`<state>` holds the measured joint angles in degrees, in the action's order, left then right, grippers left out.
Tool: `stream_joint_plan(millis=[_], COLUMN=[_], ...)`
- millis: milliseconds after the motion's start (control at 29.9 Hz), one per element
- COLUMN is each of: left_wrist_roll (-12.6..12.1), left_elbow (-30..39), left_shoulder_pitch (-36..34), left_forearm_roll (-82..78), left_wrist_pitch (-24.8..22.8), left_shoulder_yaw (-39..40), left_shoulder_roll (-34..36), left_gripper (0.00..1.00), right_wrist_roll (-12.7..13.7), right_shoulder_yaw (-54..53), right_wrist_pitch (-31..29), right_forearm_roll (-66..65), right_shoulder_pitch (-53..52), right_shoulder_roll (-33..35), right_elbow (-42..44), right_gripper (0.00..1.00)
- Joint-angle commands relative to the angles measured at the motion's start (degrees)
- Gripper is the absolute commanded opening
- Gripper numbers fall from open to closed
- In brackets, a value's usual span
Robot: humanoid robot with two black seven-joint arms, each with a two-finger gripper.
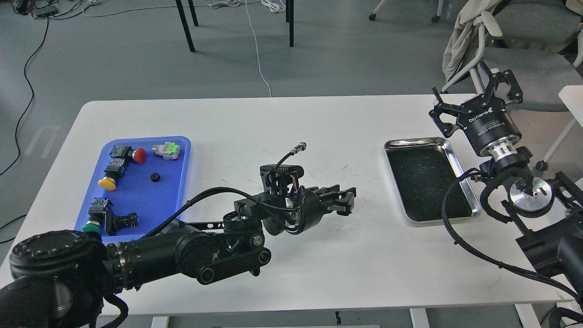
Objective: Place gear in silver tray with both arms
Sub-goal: 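Open the left gripper to set the gear down and retract the left arm, then reach the right gripper to the black gear on the table and grasp it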
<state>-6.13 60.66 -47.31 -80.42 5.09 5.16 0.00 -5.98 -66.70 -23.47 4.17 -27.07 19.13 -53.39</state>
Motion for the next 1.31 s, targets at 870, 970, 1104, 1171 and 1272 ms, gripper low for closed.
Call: stream_joint_plan(millis=[870, 970, 1104, 1171, 1272], left_wrist_roll=[2.7, 3.2, 5.9, 6.7, 6.9], left_elbow=[0.4, 0.5, 0.8, 0.8, -0.3], left_shoulder_pitch=[1.7, 4.1, 8.3, 10.0, 12.1], left_forearm_roll=[32.8, 36.5, 39.5, 43.9, 49.7], left_wrist_pitch=[5.5, 5.4, 5.2, 4.1, 2.4], left_shoulder_yaw=[38.6, 42.4, 46.2, 47.7, 51.4], left_shoulder_roll=[12.9, 16.2, 19.2, 20.6, 21.6], left_gripper=[0.98, 0.98, 0.98, 0.98, 0.98], right_wrist_roll=[2.7, 4.3, 7.3, 8.5, 9.5], right_shoulder_yaw=[25.2, 31.2, 40.5, 45.6, 52.3], right_wrist_pitch=[2.5, 2.5, 2.4, 2.4, 2.4], right_forearm_roll=[-10.8, -15.5, -22.9, -27.0, -33.2], right_shoulder_pitch=[-20.5, -25.0, -32.0, -35.6, -39.9], right_shoulder_roll=[9.6, 10.9, 11.3, 11.0, 11.2], right_elbow=[-2.4, -4.6, -5.0, -5.1, -7.4], right_gripper=[0.99, 0.99, 0.99, 0.99, 0.99])
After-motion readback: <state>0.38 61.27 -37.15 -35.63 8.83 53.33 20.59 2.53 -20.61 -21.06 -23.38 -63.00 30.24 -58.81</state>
